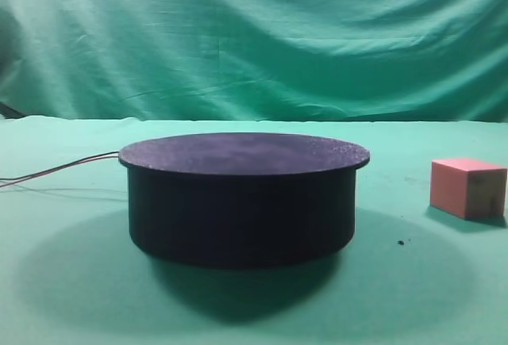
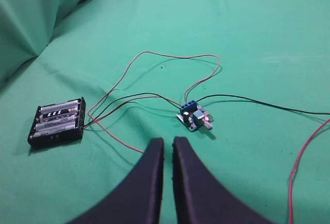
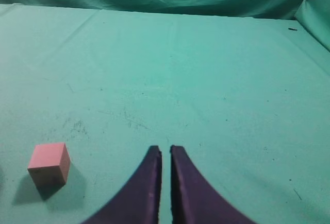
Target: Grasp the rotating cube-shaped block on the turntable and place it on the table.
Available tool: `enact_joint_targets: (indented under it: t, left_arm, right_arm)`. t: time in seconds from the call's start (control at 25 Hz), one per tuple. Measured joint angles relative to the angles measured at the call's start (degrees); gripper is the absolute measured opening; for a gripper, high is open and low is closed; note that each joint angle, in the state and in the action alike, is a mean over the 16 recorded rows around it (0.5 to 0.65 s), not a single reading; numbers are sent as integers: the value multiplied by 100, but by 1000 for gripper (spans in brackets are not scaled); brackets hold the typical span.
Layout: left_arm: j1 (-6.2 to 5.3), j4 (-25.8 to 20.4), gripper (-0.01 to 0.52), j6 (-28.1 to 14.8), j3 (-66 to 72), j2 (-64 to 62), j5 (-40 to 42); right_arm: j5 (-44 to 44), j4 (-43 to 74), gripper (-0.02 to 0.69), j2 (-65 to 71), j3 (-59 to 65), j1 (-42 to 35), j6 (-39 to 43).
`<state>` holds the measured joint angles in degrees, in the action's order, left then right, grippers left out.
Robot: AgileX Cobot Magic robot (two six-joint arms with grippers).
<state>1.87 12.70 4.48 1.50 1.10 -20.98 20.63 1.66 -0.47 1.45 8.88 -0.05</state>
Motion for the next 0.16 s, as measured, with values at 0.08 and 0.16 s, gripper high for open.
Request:
enact_joint_targets:
  t: [0.08,0.16]
  left_arm:
    - [0,0,0,0,0,0,0]
    - [0,0,0,0,0,0,0]
  right_arm:
    - [42,-6,40,-3,3,0,2]
    - [58,-9,46,-4,4,0,3]
